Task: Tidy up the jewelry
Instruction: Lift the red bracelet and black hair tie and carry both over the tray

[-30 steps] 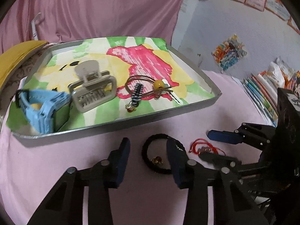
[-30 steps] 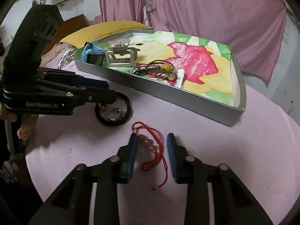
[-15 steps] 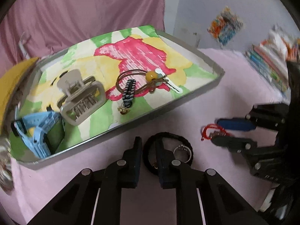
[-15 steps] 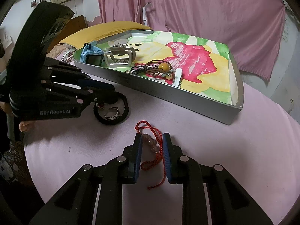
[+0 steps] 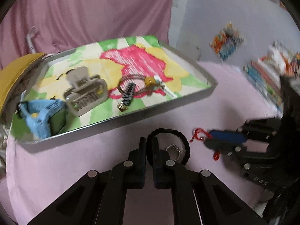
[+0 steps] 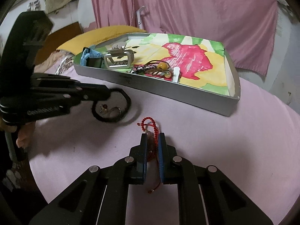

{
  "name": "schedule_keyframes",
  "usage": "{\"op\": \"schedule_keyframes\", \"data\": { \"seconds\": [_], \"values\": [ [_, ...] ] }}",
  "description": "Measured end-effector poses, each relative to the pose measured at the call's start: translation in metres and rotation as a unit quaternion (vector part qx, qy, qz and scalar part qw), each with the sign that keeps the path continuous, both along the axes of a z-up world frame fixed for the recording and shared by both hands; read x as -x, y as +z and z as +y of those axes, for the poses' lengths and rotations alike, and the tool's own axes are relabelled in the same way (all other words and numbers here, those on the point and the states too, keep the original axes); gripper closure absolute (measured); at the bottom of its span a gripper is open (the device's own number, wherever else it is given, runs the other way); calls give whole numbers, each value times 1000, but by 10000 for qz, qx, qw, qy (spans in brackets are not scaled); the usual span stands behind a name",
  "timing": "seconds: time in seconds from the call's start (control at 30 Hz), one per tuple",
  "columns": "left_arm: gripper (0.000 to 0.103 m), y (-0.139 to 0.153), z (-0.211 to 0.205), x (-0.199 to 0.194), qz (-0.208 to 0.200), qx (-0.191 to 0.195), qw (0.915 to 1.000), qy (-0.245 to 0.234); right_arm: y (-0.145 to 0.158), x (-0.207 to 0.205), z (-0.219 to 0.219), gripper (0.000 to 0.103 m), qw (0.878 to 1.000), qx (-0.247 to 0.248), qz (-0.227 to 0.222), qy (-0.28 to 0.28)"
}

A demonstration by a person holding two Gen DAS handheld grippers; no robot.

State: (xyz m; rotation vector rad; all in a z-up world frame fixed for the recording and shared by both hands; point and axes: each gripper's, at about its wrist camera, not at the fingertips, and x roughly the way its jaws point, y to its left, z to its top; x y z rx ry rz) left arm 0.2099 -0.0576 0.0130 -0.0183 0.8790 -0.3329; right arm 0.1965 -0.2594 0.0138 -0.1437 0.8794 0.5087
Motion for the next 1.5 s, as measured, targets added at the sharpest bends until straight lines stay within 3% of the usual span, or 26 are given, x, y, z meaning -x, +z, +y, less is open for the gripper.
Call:
{"op": "schedule_keyframes", "data": {
  "seconds": [0.13, 0.4, 0.6, 0.77, 1.0, 1.3, 1.5],
  "values": [
    [98, 11, 8, 14, -330, 279, 9989, 188, 4, 8, -1, 94, 9996, -138, -159, -172],
    [98, 37, 21, 27, -1243, 648, 9887, 539, 38, 17, -4, 94, 9907, -587, -1071, -598],
    [98, 52, 21, 27, -1804, 643, 9777, 858, 64, 11, -4, 94, 9734, -988, -1842, -939],
    [98, 59, 22, 23, -2281, 631, 9649, 1137, 77, 5, 3, 94, 9597, -1014, -2396, -1063],
    [98, 64, 21, 12, -2707, 606, 9520, 1298, 81, -11, 14, 94, 9505, -951, -2785, -999],
    [98, 56, 22, -12, -2745, 502, 9501, 1396, 70, -31, 20, 94, 9500, -887, -2790, -1085],
    [98, 45, 23, -26, -2436, 424, 9585, 1418, 62, -42, 19, 94, 9555, -862, -2597, -1103]
  ]
}}
